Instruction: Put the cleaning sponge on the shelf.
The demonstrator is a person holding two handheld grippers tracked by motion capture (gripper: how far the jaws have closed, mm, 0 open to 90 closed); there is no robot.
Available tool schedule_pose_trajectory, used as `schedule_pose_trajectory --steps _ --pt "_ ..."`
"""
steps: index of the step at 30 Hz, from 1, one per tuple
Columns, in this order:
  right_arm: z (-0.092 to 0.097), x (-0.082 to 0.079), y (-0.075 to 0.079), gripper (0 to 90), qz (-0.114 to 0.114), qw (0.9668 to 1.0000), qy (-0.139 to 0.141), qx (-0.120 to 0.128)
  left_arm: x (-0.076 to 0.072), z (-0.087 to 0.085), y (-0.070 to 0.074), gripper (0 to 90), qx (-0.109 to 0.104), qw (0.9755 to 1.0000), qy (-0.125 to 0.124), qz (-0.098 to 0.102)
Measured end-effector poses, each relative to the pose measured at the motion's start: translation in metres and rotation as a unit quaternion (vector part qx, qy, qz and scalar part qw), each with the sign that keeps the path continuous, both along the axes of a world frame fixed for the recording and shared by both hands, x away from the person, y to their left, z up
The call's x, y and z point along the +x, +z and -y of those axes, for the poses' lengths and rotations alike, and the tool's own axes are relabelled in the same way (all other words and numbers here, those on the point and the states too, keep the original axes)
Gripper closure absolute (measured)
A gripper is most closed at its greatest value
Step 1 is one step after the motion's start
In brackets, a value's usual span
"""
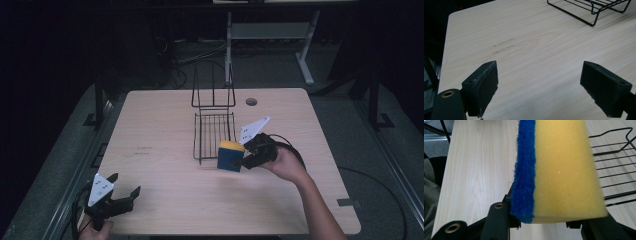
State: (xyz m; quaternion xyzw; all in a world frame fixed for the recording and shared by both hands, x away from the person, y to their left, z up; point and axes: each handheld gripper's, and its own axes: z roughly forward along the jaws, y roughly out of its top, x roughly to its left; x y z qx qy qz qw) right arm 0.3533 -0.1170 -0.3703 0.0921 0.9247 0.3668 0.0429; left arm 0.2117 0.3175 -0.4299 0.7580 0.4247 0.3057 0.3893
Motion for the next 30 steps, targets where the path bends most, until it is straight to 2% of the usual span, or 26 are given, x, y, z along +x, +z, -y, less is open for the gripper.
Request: schedule_pose_trajectory --steps 18,22,26,30 --pt "-0.010 0.025 0.014 56.5 0.010 0.9999 -0.002 -0.003 0.000 -0.001 0.000 14.1 -0.002 1.0000 -0.001 0.002" --pt "-0.012 0.031 0.016 56.5 0.005 0.9999 -0.008 -0.007 0.000 -0.001 0.000 14.1 -0.002 1.0000 -0.001 0.001" --pt "-0.013 0.037 0.016 56.5 0.001 1.0000 -0.009 0.001 0.000 0.000 0.000 14.1 -0.002 1.0000 -0.002 0.000" --pt "-0.017 0.043 0.016 56.5 0.002 0.9999 -0.012 -0.005 0.000 0.000 0.000 14.1 0.000 1.0000 -0.003 0.000"
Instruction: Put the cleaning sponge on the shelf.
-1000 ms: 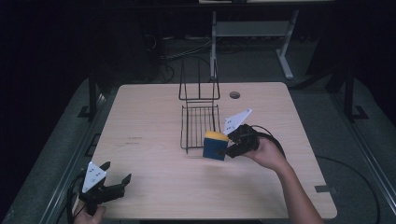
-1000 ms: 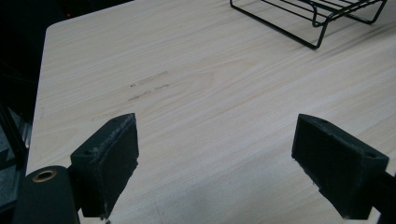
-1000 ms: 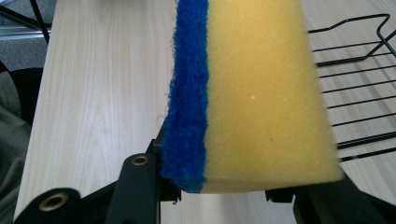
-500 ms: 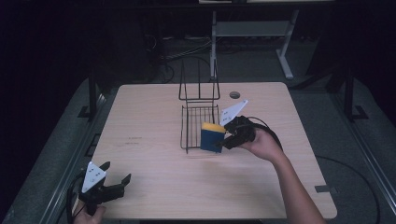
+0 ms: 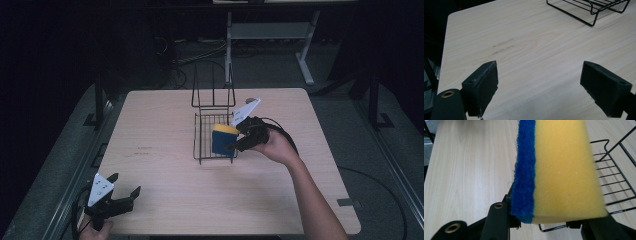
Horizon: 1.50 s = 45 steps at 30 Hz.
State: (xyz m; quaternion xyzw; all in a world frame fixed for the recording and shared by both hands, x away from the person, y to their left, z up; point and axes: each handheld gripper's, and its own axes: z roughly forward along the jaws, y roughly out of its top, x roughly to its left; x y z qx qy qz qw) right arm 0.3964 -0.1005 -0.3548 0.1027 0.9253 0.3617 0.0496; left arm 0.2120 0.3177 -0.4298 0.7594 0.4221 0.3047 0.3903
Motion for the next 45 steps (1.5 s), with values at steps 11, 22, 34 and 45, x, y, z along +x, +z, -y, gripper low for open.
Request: schedule_pose_trajectory --steps 11,22,34,45 --pt "-0.007 0.015 -0.001 56.5 -0.005 1.0000 -0.004 0.002 0.000 0.000 0.000 14.1 -0.002 1.0000 0.001 0.001" --pt "-0.007 0.032 -0.003 56.4 -0.012 0.9998 -0.015 0.009 0.000 0.000 0.000 14.1 -0.003 1.0000 0.000 0.000" --pt "-0.010 0.046 -0.019 56.4 -0.026 0.9993 -0.026 -0.002 0.000 -0.002 0.000 14.1 -0.007 1.0000 0.001 -0.003" --pt "-0.009 0.054 -0.025 56.5 -0.021 0.9991 -0.036 -0.005 0.001 -0.002 0.000 14.1 -0.006 1.0000 0.000 -0.002"
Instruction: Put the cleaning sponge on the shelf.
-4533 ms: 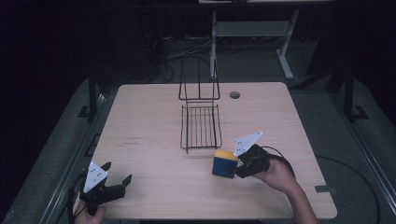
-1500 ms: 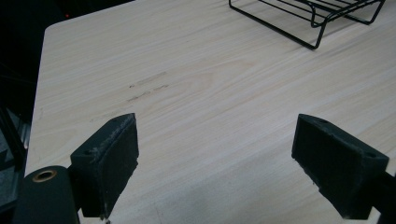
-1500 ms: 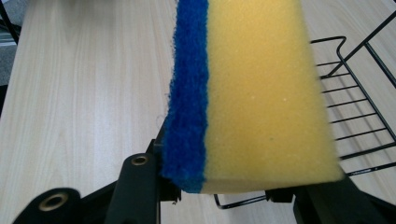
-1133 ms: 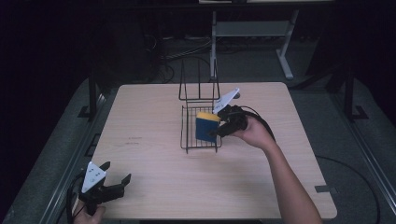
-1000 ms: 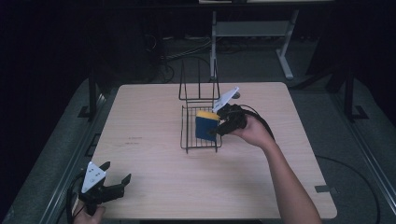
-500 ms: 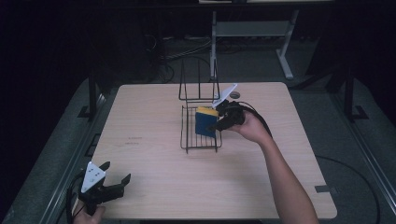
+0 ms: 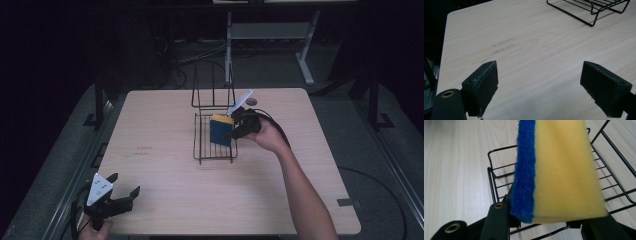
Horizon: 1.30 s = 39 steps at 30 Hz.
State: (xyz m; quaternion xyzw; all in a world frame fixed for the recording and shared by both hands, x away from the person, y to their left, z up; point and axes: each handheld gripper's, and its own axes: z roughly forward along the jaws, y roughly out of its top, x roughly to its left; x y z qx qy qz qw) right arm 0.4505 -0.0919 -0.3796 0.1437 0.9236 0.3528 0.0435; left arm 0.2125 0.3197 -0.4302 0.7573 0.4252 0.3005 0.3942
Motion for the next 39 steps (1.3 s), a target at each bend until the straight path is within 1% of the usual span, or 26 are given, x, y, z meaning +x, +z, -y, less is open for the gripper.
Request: schedule_pose_trajectory --steps 1,3,8,10,12,16,19,23,25,26,28,30,32,33,35,37,39 --pt "0.000 0.000 0.000 56.4 -0.004 1.0000 -0.002 -0.001 0.000 0.000 0.000 14.1 0.000 1.0000 0.000 0.000" --pt "0.000 0.001 -0.001 56.5 -0.002 1.0000 -0.001 0.000 0.000 0.000 0.000 14.1 0.000 1.0000 0.000 0.000" --pt "0.000 0.005 -0.007 56.5 -0.009 0.9999 -0.008 -0.005 0.000 0.000 0.000 14.1 0.001 1.0000 -0.002 0.000" --pt "-0.001 0.006 -0.009 56.4 -0.011 0.9999 -0.005 -0.005 0.000 0.000 0.000 14.1 0.001 1.0000 0.000 0.002" --pt "-0.002 0.007 -0.010 56.5 -0.008 0.9999 -0.004 -0.005 0.000 -0.001 0.000 14.1 0.001 1.0000 0.001 0.001" --pt "-0.005 0.009 -0.015 56.4 -0.012 0.9999 -0.003 -0.006 0.000 -0.001 0.000 14.1 0.002 1.0000 0.000 0.001" --pt "-0.005 0.011 -0.016 56.3 -0.018 0.9998 -0.005 0.002 0.000 -0.001 0.001 14.1 0.002 1.0000 0.000 0.001" --pt "-0.005 0.010 -0.015 56.0 -0.016 0.9999 -0.004 -0.002 0.000 -0.001 0.001 14.1 0.001 1.0000 0.000 0.001" --pt "-0.005 0.010 -0.015 53.8 -0.015 0.9999 -0.005 -0.003 0.000 -0.001 0.001 14.1 0.002 1.0000 -0.001 0.001" --pt "-0.005 0.010 -0.016 51.5 -0.016 0.9998 -0.006 -0.005 -0.001 -0.001 0.001 14.1 0.002 1.0000 -0.001 0.002" --pt "-0.007 0.009 -0.016 49.8 -0.016 0.9998 -0.008 -0.013 0.000 -0.002 0.001 14.1 0.001 1.0000 0.000 0.000" --pt "-0.007 0.009 -0.015 48.3 -0.019 0.9997 -0.014 -0.008 0.000 -0.002 0.001 14.1 0.001 1.0000 0.001 0.000" --pt "-0.006 0.009 -0.014 44.1 -0.023 0.9996 -0.015 -0.004 -0.001 -0.001 0.001 14.1 0.002 1.0000 0.000 0.002" --pt "-0.006 0.009 -0.014 44.1 -0.023 0.9996 -0.015 -0.004 -0.001 -0.001 0.001 14.1 0.002 1.0000 0.000 0.002" --pt "-0.006 0.009 -0.014 39.7 -0.024 0.9995 -0.020 -0.005 0.000 -0.001 0.001 14.1 0.001 1.0000 0.000 0.002" --pt "-0.005 0.009 -0.014 39.5 -0.021 0.9996 -0.020 -0.007 0.000 -0.001 0.001 14.1 0.001 1.0000 0.000 0.001" --pt "-0.005 0.008 -0.014 38.1 -0.026 0.9994 -0.021 -0.004 -0.001 -0.001 0.001 14.1 0.002 1.0000 0.000 0.001"
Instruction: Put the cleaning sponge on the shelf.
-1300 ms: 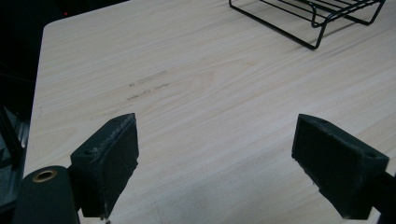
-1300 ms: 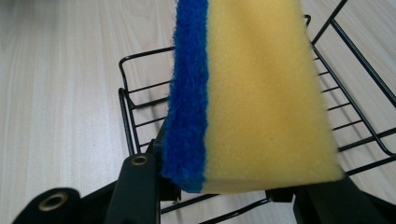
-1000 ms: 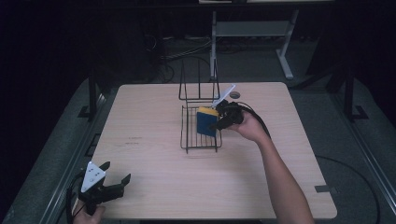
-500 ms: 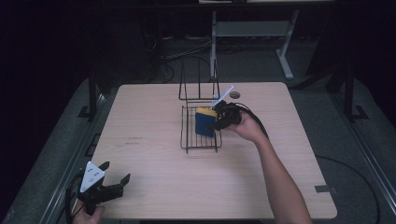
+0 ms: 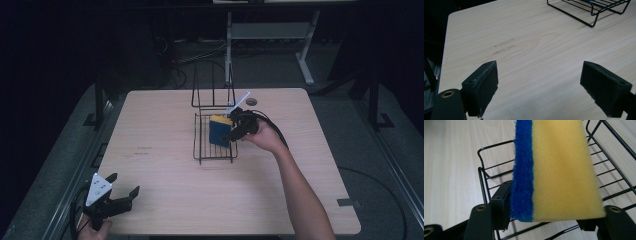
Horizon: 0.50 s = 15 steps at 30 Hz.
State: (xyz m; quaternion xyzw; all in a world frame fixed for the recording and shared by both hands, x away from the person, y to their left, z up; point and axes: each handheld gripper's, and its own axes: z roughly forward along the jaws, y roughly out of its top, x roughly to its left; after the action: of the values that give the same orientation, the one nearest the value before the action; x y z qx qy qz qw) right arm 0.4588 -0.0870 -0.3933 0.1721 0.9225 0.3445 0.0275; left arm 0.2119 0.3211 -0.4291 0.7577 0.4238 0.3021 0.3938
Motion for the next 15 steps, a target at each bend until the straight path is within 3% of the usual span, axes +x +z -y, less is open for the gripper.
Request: schedule_pose_trajectory --steps 15 --pt "0.0001 -0.0040 0.0036 29.8 -0.007 1.0000 -0.001 0.001 0.0009 0.0005 -0.0001 14.1 -0.002 1.0000 0.001 0.002"
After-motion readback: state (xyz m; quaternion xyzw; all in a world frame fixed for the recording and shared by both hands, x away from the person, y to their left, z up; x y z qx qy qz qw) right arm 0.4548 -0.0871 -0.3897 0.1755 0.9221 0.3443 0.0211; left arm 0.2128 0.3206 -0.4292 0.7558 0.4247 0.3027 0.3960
